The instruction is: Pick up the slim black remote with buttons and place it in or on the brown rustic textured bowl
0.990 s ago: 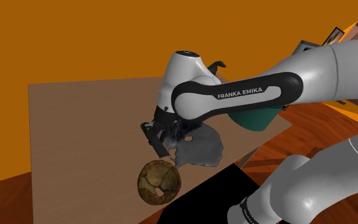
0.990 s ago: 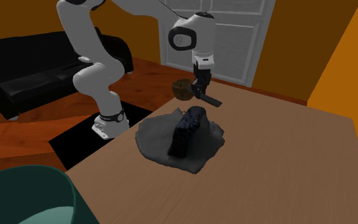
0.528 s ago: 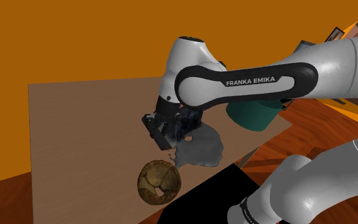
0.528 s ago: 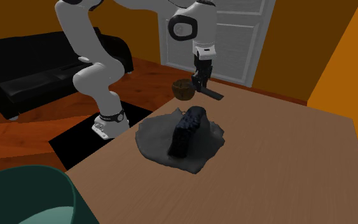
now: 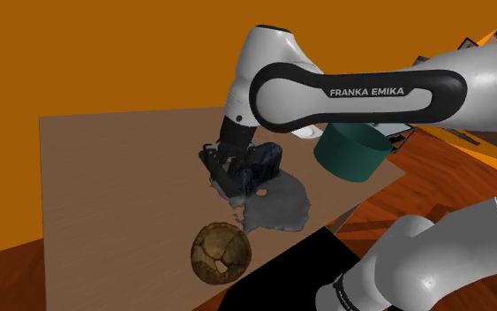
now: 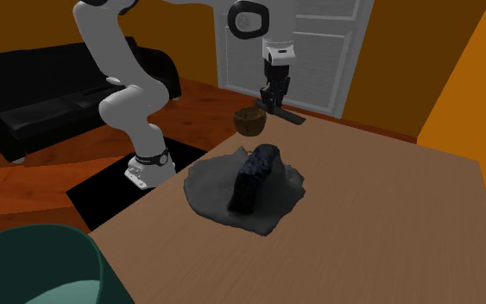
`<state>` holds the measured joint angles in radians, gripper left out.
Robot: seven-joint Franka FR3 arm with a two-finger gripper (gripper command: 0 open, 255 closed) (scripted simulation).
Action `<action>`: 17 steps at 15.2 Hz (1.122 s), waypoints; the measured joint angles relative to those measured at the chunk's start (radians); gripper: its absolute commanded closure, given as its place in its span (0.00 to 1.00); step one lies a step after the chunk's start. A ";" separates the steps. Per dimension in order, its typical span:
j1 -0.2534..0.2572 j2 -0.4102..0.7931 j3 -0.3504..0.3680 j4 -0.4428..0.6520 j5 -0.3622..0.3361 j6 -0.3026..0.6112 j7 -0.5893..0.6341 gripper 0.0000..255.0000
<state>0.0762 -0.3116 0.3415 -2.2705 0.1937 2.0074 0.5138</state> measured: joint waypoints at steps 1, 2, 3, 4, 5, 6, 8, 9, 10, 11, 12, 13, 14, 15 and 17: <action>0.000 -0.003 -0.001 0.007 0.000 -0.010 0.001 1.00; 0.005 -0.019 0.002 0.002 0.005 -0.020 0.006 1.00; 0.015 -0.041 0.010 -0.015 0.015 -0.023 0.019 1.00; 0.023 -0.058 0.018 -0.029 0.023 -0.023 0.030 1.00; 0.036 -0.089 0.025 -0.055 0.037 -0.027 0.041 1.00; 0.050 -0.113 0.039 -0.075 0.050 -0.027 0.058 1.00; 0.071 -0.146 0.060 -0.103 0.070 -0.027 0.088 1.00; 0.084 -0.169 0.071 -0.122 0.082 -0.027 0.102 1.00; 0.098 -0.194 0.081 -0.142 0.096 -0.028 0.117 1.00; 0.112 -0.216 0.092 -0.161 0.110 -0.030 0.132 1.00; 0.127 -0.243 0.101 -0.170 0.123 -0.043 0.149 1.00; 0.144 -0.262 0.120 -0.187 0.140 -0.040 0.172 1.00; 0.157 -0.282 0.129 -0.197 0.151 -0.047 0.186 1.00; 0.163 -0.287 0.137 -0.208 0.158 -0.039 0.193 1.00; 0.168 -0.288 0.144 -0.229 0.165 -0.019 0.196 1.00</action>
<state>0.2443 -0.5997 0.4860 -2.4999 0.3589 1.9887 0.7094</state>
